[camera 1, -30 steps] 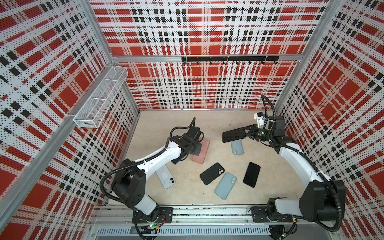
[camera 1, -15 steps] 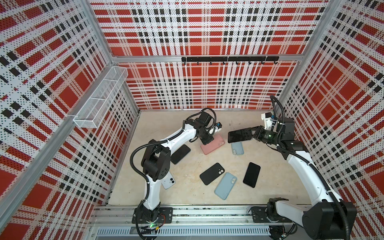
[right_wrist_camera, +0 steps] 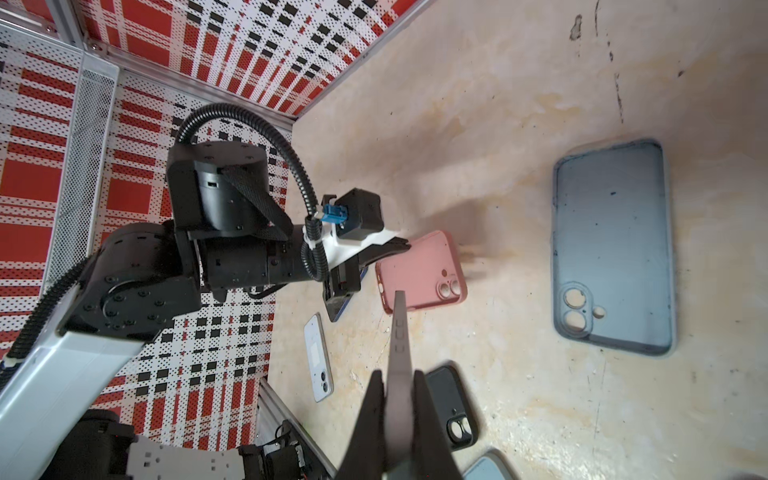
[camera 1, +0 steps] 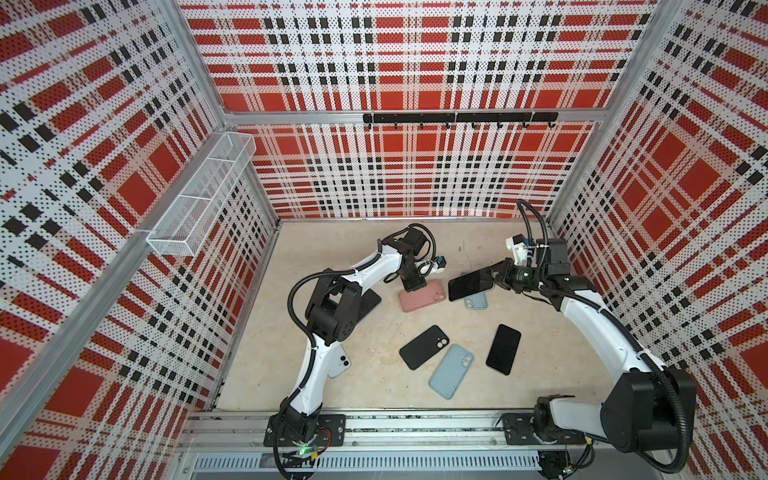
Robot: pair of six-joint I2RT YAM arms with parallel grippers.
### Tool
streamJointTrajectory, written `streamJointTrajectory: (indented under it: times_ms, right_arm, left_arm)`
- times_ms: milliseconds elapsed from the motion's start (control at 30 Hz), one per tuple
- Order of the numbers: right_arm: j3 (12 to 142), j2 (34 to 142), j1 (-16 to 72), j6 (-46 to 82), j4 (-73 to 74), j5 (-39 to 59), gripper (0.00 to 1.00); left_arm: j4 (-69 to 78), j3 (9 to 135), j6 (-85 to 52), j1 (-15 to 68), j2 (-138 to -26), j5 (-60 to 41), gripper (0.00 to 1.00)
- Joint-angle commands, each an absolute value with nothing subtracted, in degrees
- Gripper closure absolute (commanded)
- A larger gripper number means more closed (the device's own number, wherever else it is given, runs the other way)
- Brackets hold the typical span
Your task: Put the phone into the phone case
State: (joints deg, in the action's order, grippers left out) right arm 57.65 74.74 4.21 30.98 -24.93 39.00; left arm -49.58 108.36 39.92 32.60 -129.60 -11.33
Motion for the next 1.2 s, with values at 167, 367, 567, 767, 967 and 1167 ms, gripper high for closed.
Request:
streamJointTrajectory:
  times_ms: [167, 367, 567, 767, 967, 1167]
  right_arm:
    - [58.68, 77.58, 5.87, 29.79, -21.99, 40.98, 1.00]
    - [59.17, 78.61, 6.94, 28.74, -21.62, 41.04, 1.00]
    - [60.48, 80.98, 7.01, 27.55, -18.78, 42.39, 1.00]
    - [62.46, 84.05, 7.40, 28.29, -15.75, 41.99, 1.00]
    - [62.63, 84.59, 7.64, 27.55, -15.12, 41.21, 1.00]
    - [61.06, 84.23, 8.53, 27.97, -12.52, 40.34, 1.00]
  left_arm:
    - [-49.07, 109.37, 40.43, 30.89, -131.79, -9.76, 0.76]
    - [-39.19, 103.88, 31.68, 28.96, -123.31, -3.55, 0.58]
    - [-23.04, 91.56, 15.67, 27.37, -106.34, 5.58, 0.32]
    - [-29.38, 86.82, -12.80, 23.35, -99.79, -0.81, 0.30]
    - [-28.02, 71.50, -39.35, 24.62, -95.73, -5.28, 0.39]
    - [-31.64, 71.27, -46.26, 29.89, -102.15, -1.25, 0.46]
